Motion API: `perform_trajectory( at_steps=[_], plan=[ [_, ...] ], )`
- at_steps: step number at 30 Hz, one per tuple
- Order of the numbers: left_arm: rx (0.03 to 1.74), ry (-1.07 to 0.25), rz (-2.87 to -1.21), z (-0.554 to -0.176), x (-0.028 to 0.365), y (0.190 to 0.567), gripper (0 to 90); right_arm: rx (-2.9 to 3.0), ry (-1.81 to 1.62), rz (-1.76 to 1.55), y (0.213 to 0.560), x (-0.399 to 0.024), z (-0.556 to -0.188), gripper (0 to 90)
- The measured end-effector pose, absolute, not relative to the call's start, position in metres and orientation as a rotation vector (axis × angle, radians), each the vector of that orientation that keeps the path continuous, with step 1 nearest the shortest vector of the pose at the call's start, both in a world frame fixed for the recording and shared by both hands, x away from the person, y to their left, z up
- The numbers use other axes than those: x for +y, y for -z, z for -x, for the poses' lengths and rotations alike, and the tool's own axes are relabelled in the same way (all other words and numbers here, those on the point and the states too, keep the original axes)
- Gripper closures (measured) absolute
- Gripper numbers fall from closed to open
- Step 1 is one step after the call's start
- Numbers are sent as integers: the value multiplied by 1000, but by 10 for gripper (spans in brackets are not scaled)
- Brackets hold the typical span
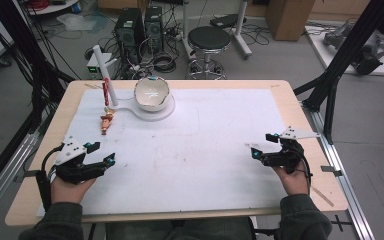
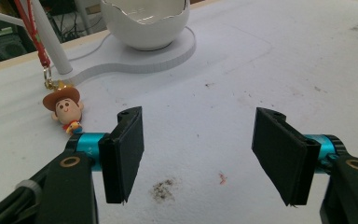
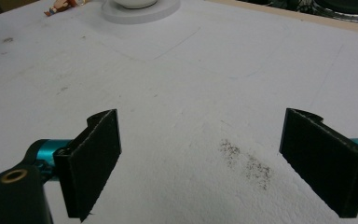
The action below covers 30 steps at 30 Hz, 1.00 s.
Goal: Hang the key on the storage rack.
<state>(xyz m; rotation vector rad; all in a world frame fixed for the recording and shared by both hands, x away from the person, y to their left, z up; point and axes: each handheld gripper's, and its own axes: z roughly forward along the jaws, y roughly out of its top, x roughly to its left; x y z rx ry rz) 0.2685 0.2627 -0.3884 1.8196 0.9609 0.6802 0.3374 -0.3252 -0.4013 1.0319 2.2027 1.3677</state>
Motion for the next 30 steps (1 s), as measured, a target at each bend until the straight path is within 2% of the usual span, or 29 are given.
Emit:
perform_trajectory(
  at_steps=[30],
  plan=[
    [957,-679,-1796,-256,264,393,317,2257,-1320,-1031,411,-321,-339,117]
  ],
)
